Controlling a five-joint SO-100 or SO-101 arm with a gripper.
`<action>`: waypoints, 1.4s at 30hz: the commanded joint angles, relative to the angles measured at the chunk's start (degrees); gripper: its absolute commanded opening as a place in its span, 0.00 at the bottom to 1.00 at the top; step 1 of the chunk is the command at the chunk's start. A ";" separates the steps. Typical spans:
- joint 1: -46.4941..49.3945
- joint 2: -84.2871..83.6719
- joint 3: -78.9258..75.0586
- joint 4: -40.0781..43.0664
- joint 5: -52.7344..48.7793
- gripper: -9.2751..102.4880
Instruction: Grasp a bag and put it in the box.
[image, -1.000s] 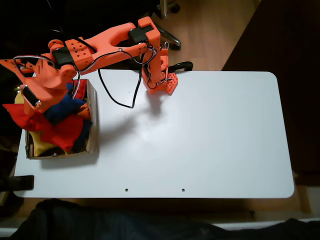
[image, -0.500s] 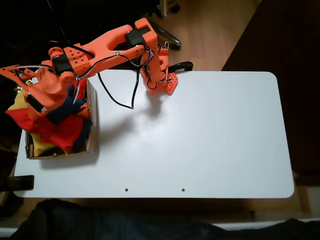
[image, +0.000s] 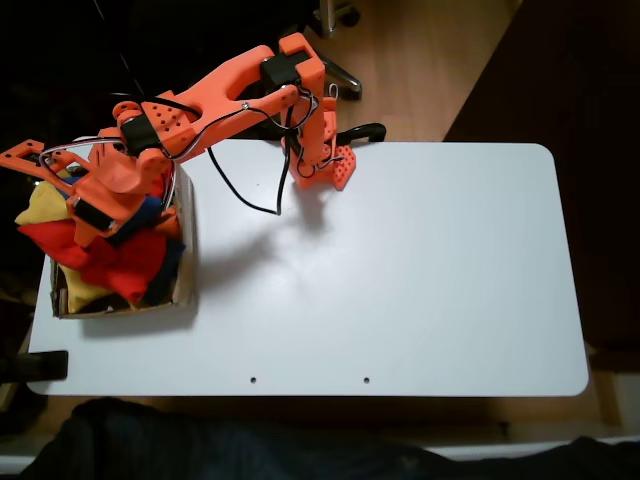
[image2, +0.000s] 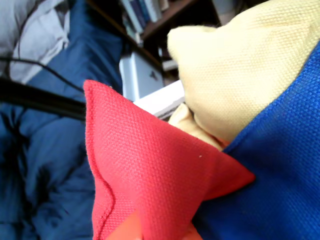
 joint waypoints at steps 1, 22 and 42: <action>-0.44 -0.26 2.72 -0.09 -1.49 0.17; -0.53 4.13 11.87 -4.83 -3.60 0.47; -7.21 20.92 15.64 1.41 6.59 0.55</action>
